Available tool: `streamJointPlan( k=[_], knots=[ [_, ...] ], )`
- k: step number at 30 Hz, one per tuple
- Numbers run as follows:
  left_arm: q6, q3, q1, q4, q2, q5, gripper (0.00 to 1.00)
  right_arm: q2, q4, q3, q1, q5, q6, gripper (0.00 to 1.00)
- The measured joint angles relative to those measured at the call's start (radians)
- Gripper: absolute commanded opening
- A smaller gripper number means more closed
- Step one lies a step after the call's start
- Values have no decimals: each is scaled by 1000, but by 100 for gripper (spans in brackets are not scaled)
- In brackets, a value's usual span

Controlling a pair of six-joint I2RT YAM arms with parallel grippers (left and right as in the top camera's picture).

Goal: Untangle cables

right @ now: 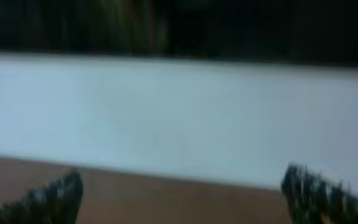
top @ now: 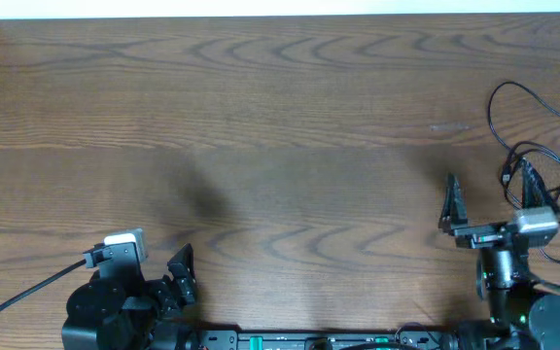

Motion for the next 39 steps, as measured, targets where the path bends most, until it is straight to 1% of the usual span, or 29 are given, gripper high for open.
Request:
streamJointPlan(
  k=[1,3,6,9,11,13,18,26,29,39],
  knots=[
    [0,0,0,0,0,0,88,-19,80,-46,0,6,-1,99],
    [0,0,0,0,0,0,89,-84,189,-150,0,26,-2,99],
    [0,0,0,0,0,0,88,-148,215,-238,-1,48,-2,99],
    [0,0,0,0,0,0,88,-154,224,-273,-2,64,-7,99],
    [0,0,0,0,0,0,88,-156,192,-291,-3,71,-25,99],
    [0,0,0,1,0,0,88,-157,110,-296,-5,80,-68,99],
    [0,0,0,0,0,0,88,-157,-174,-297,-6,80,-113,99],
    [0,0,0,0,0,0,88,-156,-168,-297,-6,95,-130,99],
    [0,0,0,0,0,0,88,-156,-169,-297,-36,115,-130,99],
    [0,0,0,0,0,0,88,-156,-169,-297,-45,121,-130,99]
  ],
)
